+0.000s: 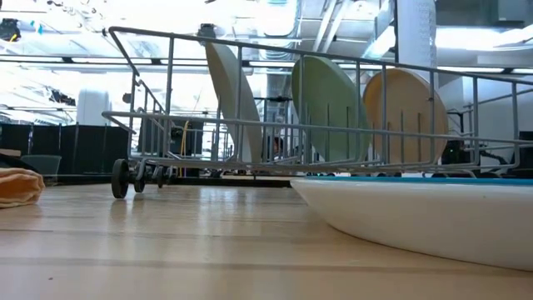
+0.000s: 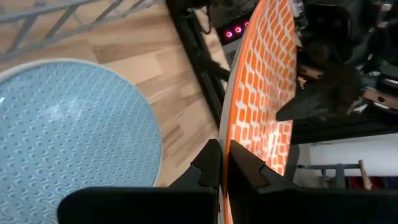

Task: Sort dishes
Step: Put the orange patterned plate in the dish rack

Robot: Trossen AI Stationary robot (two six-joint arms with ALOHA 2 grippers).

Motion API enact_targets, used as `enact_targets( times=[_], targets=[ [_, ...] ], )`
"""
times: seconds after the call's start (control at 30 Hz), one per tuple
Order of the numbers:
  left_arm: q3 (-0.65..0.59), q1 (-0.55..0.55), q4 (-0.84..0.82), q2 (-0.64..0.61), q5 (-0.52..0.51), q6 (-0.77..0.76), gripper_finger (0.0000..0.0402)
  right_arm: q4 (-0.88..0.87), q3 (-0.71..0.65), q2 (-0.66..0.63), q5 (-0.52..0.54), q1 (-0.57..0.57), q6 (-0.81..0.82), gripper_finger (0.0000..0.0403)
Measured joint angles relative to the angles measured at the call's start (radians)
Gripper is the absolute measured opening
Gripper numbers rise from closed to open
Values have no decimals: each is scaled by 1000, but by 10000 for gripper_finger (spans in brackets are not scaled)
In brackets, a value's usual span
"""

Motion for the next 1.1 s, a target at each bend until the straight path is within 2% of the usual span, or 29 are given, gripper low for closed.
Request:
enact_targets(
  times=[0.2, 0.23, 0.4, 0.5, 0.7, 0.8, 0.93, 1.1],
  targets=[
    [1, 29, -50, -35, 8, 20, 13, 53, 2, -5, 22, -10, -58, 35],
    [1, 35, -51, -46, 13, 24, 22, 56, 4, -5, 40, -10, -56, 26],
    [1, 53, -104, -87, 0, 22, 79, 95, 4, -16, 111, -19, -111, 26],
    [2, 57, -190, -138, 8, 28, 108, 95, 30, -34, 133, -30, -156, 26],
    [0, 64, -383, -324, -10, 133, 132, 100, 103, -77, 153, -79, -316, 26],
    [2, 74, -472, -426, -55, 155, 133, 98, 156, -98, 145, -115, -533, 26],
    [1, 74, -577, -536, -165, 153, 134, 95, 247, -99, 153, -192, -955, 26],
    [1, 74, -633, -606, -224, 150, 134, 108, 383, -82, 155, -288, -1485, 26]
  ],
)
